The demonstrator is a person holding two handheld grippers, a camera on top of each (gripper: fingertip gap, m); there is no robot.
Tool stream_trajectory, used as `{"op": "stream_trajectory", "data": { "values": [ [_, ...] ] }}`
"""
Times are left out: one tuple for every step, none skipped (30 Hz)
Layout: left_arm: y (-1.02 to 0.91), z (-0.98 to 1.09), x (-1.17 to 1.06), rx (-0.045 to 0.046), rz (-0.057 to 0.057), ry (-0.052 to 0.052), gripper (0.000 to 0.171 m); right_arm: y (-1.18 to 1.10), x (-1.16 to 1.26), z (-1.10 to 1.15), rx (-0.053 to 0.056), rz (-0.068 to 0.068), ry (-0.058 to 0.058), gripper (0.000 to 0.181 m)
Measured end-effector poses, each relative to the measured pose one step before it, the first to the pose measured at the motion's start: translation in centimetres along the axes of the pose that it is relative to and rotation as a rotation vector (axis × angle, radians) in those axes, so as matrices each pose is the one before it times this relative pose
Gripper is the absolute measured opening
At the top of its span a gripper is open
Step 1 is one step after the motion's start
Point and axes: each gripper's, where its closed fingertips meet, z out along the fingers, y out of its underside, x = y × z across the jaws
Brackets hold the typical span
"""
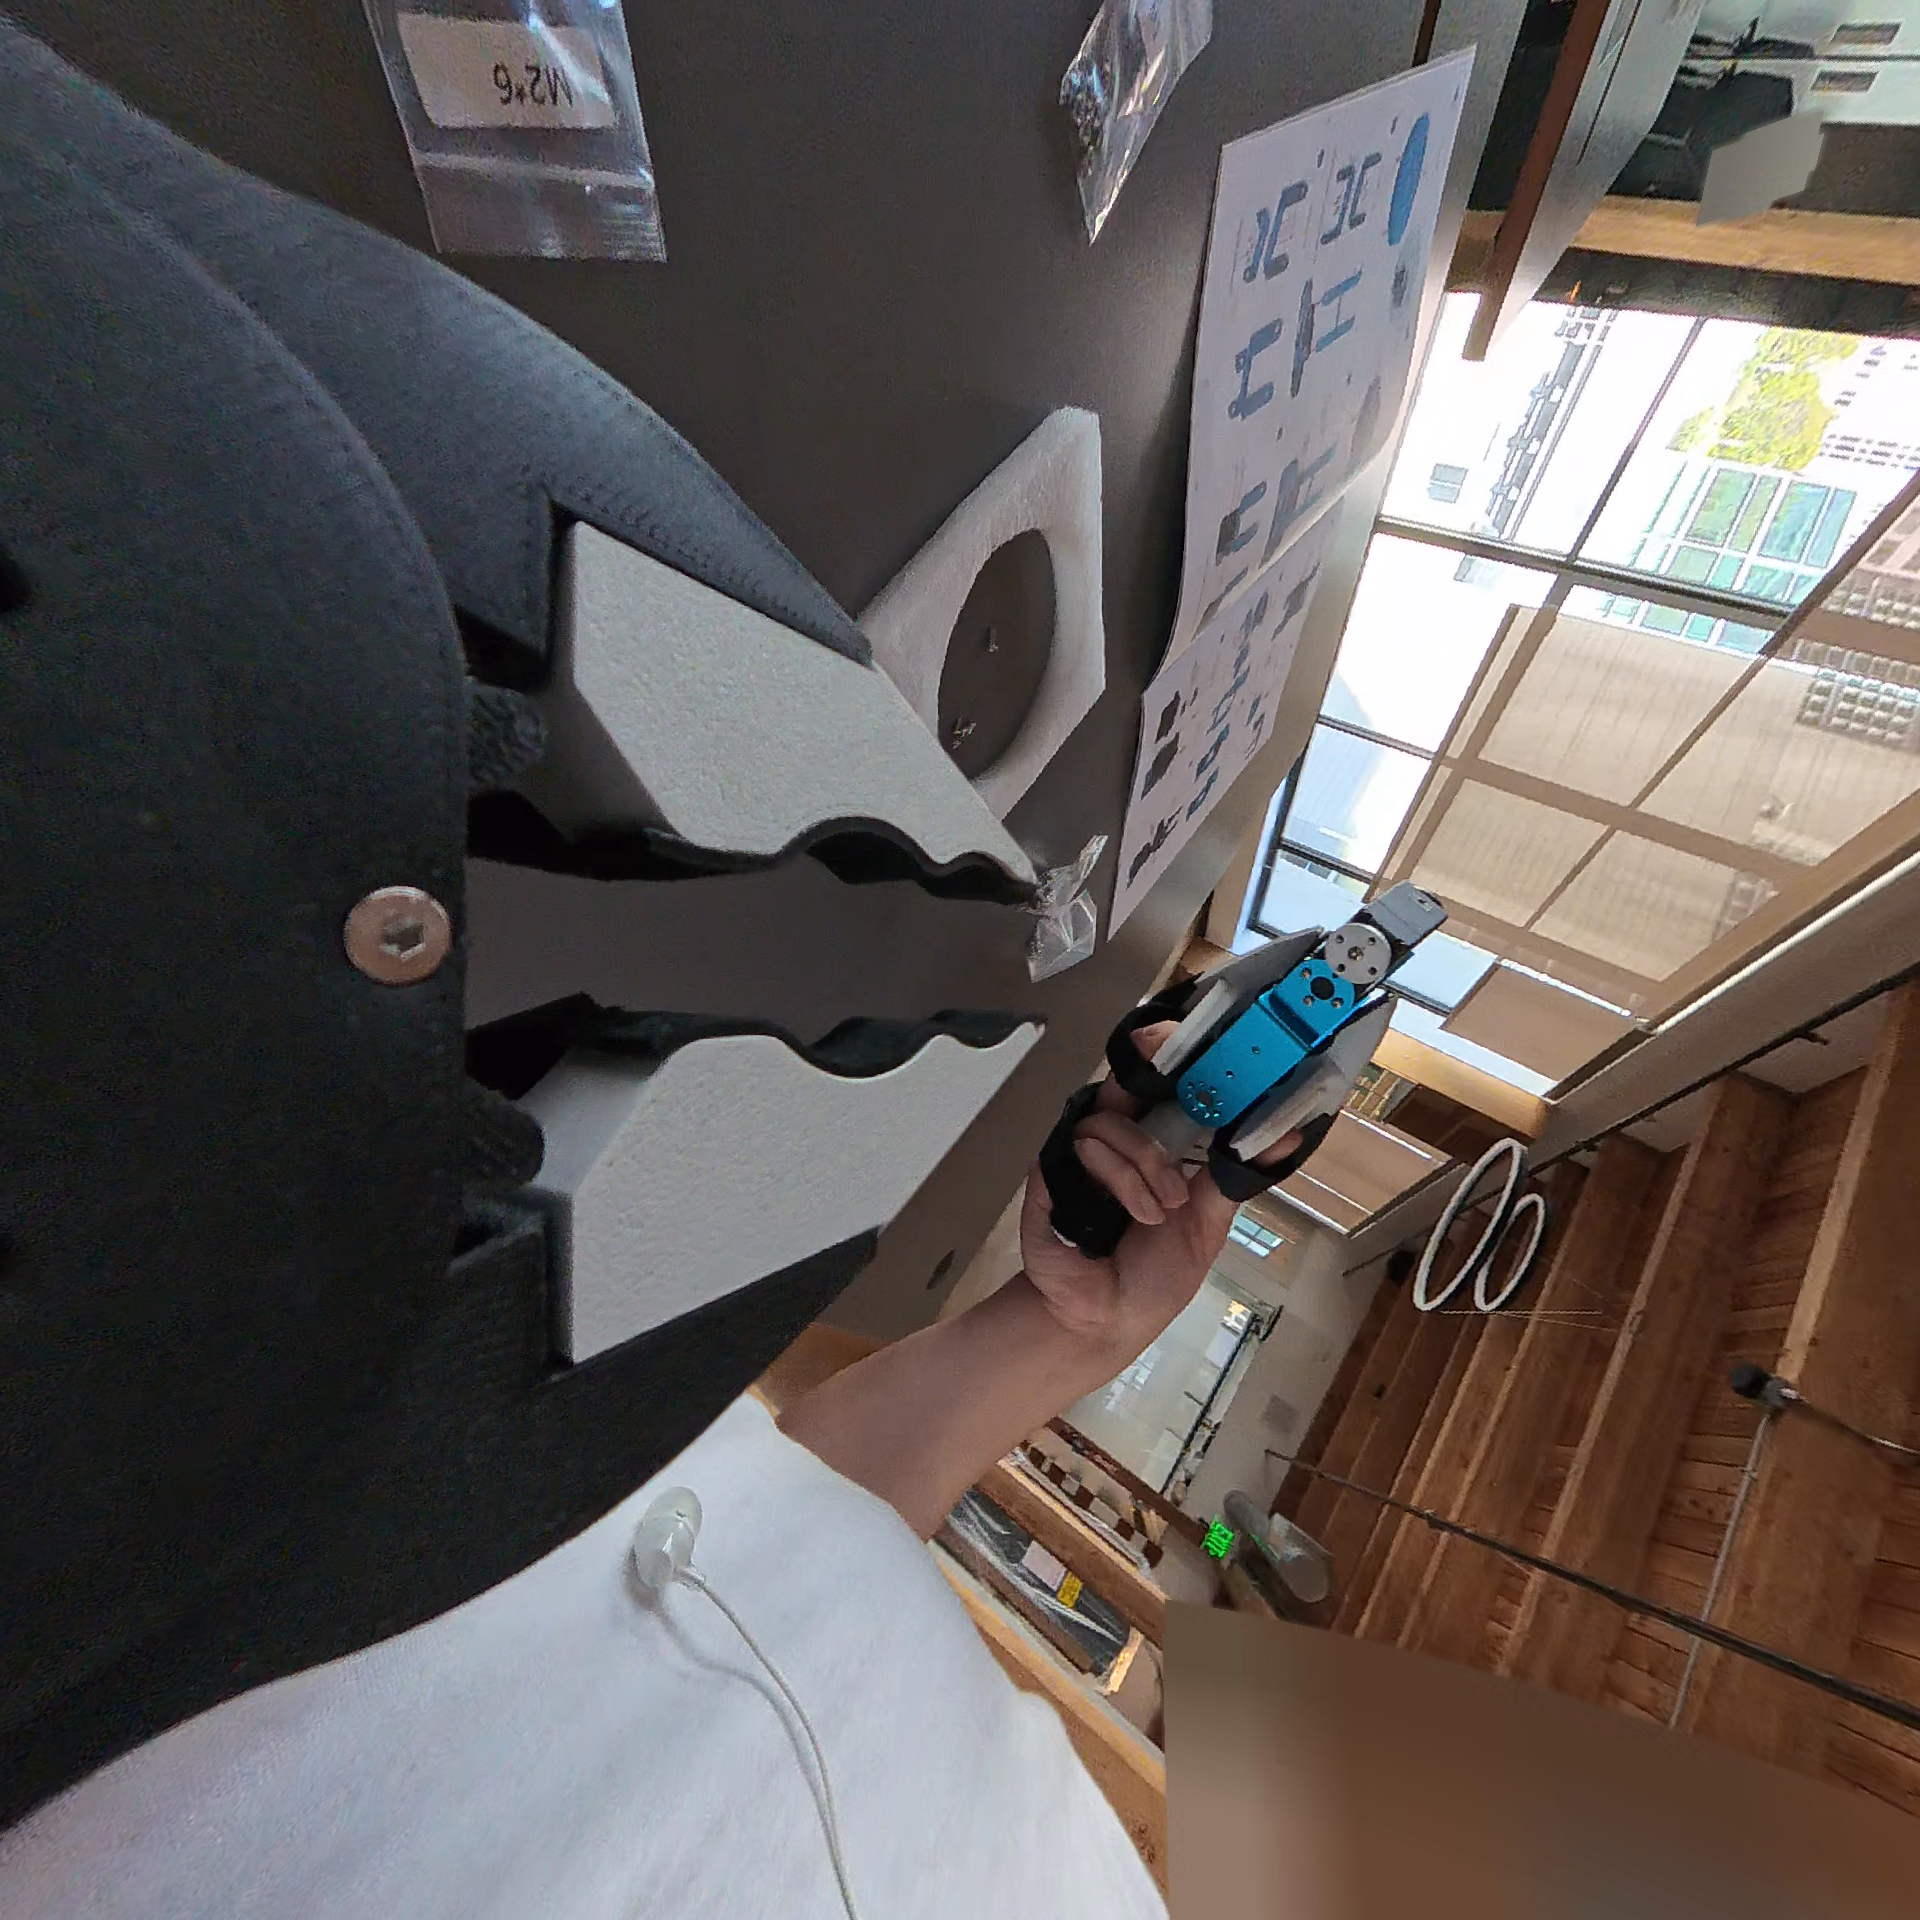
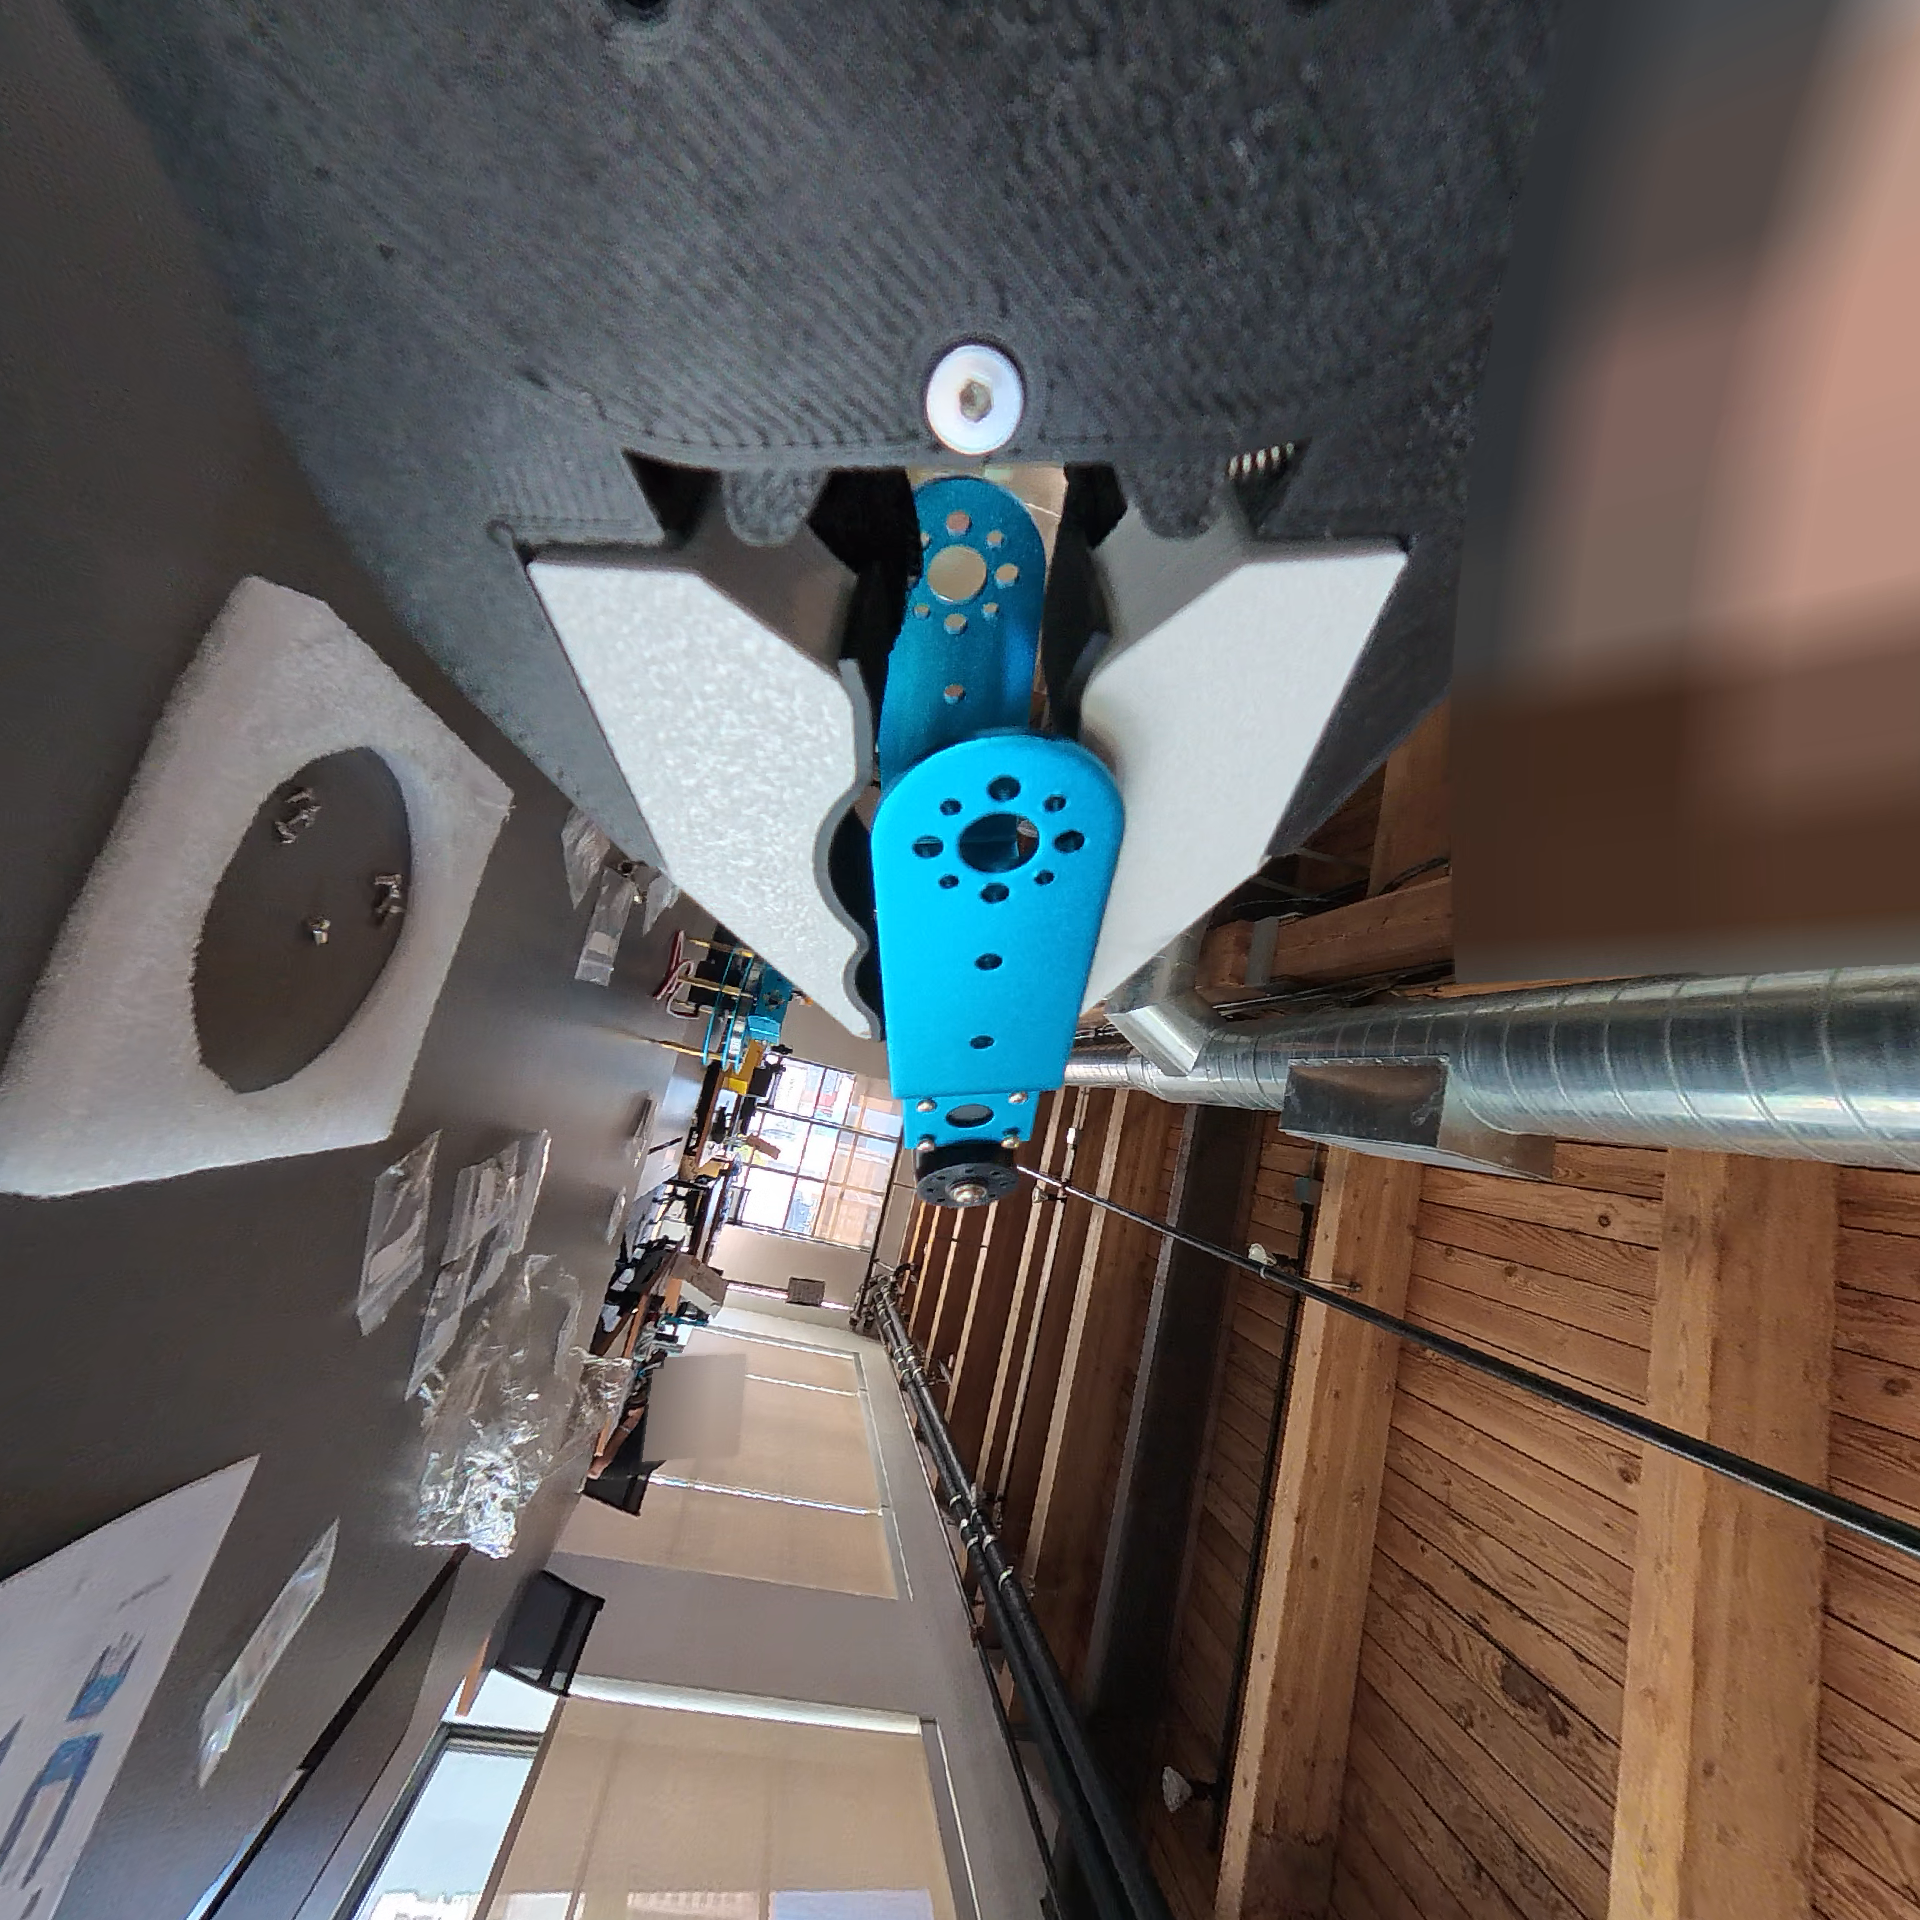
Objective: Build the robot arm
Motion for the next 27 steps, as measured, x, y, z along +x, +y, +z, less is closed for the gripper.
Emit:
{"op": "stream_trajectory", "data": {
  "values": [
    [-0.235, -0.135, -0.084, 0.02063, -0.0032, -0.0028, 0.019, -0.117, 0.130, -0.018, 0.0001, -0.0106, 0.0092, 0.028],
    [-0.252, -0.132, -0.053, 0.02165, -0.0017, -0.0019, 0.018, -0.078, 0.159, -0.020, -0.0033, -0.0154, 0.0120, 0.028],
    [-0.257, -0.132, -0.087, 0.02175, -0.0023, -0.0034, 0.018, -0.081, 0.167, -0.021, -0.0041, -0.0191, 0.0155, 0.028],
    [-0.248, -0.130, -0.108, 0.02117, -0.0037, -0.0046, 0.018, -0.082, 0.103, -0.026, -0.0032, -0.0224, 0.0140, 0.027],
    [-0.224, -0.128, -0.202, 0.01907, -0.0056, -0.0102, 0.017, -0.072, 0.019, -0.011, -0.0060, -0.0249, 0.0115, 0.028],
    [-0.235, -0.131, -0.251, 0.01825, -0.0052, -0.0140, 0.013, -0.054, 0.022, -0.001, -0.0094, -0.0315, 0.0146, 0.028],
    [-0.241, -0.121, -0.164, 0.01993, -0.0013, -0.0087, 0.011, -0.087, 0.025, 0.004, -0.0099, -0.0370, 0.0178, 0.028],
    [-0.197, -0.092, -0.097, 0.01654, 0.0022, -0.0065, 0.011, -0.118, -0.010, -0.003, -0.0098, -0.0354, 0.0161, 0.027],
    [-0.157, -0.062, -0.020, 0.01249, 0.0055, -0.0032, 0.011, -0.135, -0.097, -0.005, -0.0082, -0.0305, 0.0100, 0.027],
    [-0.100, -0.030, 0.029, 0.00841, 0.0085, -0.0022, 0.014, -0.112, -0.188, -0.008, -0.0093, -0.0318, 0.0043, 0.027],
    [-0.025, 0.005, 0.029, 0.00338, 0.0088, -0.0033, 0.015, -0.047, -0.334, 0.043, -0.0137, -0.0386, -0.0051, 0.027],
    [0.020, 0.016, 0.062, -0.00009, 0.0090, -0.0023, 0.016, 0.003, -0.471, 0.059, -0.0144, -0.0439, -0.0141, 0.027],
    [0.028, 0.030, 0.065, -0.00129, 0.0100, -0.0029, 0.016, -0.015, -0.498, 0.067, -0.0120, -0.0528, -0.0154, 0.028],
    [0.026, 0.030, 0.046, -0.00032, 0.0114, -0.0041, 0.016, -0.032, -0.603, 0.083, -0.0131, -0.0840, -0.0190, 0.027],
    [-0.001, 0.047, 0.056, 0.00120, 0.0118, -0.0041, 0.016, -0.088, -0.717, 0.045, -0.0089, -0.1142, -0.0206, 0.027],
    [0.007, 0.061, 0.056, 0.00202, 0.0114, -0.0038, 0.016, -0.113, -0.669, 0.018, -0.0056, -0.1233, -0.0118, 0.027],
    [0.014, 0.069, 0.052, 0.00136, 0.0092, -0.0028, 0.016, -0.047, -0.578, 0.013, -0.0115, -0.1252, -0.0034, 0.028],
    [0.030, 0.067, 0.048, -0.00028, 0.0060, -0.0017, 0.016, -0.076, -0.550, -0.023, -0.0094, -0.1101, -0.0034, 0.028],
    [0.039, 0.068, 0.051, -0.00004, 0.0046, -0.0007, 0.016, -0.164, -0.566, -0.054, -0.0023, -0.0868, -0.0108, 0.028],
    [0.012, 0.043, 0.020, 0.00083, 0.0046, -0.0021, 0.016, -0.245, -0.598, -0.080, 0.0035, -0.0591, -0.0205, 0.028],
    [0.007, 0.024, 0.026, 0.00086, 0.0048, -0.0035, 0.016, -0.270, -0.576, -0.096, 0.0062, -0.0409, -0.0258, 0.028],
    [0.016, 0.021, 0.037, 0.00083, 0.0050, -0.0024, 0.016, -0.210, -0.530, -0.104, 0.0033, -0.0384, -0.0248, 0.028],
    [-0.006, 0.021, 0.052, 0.00173, 0.0051, -0.0019, 0.016, -0.149, -0.381, -0.122, 0.0017, -0.0435, -0.0171, 0.028],
    [0.013, 0.022, 0.050, 0.00099, 0.0049, -0.0015, 0.016, -0.098, -0.145, -0.121, -0.0008, -0.0437, -0.0014, 0.028],
    [0.028, 0.049, 0.032, -0.00007, 0.0039, -0.0018, 0.016, 0.013, 0.113, -0.123, -0.0075, -0.0390, 0.0121, 0.027],
    [0.044, 0.058, 0.045, -0.00121, 0.0023, -0.0010, 0.016, 0.101, 0.221, -0.137, -0.0105, -0.0427, 0.0148, 0.028],
    [0.075, 0.090, 0.033, -0.00215, -0.0005, -0.0009, 0.016, 0.216, 0.295, -0.153, -0.0138, -0.0443, 0.0170, 0.028]
  ]
}}
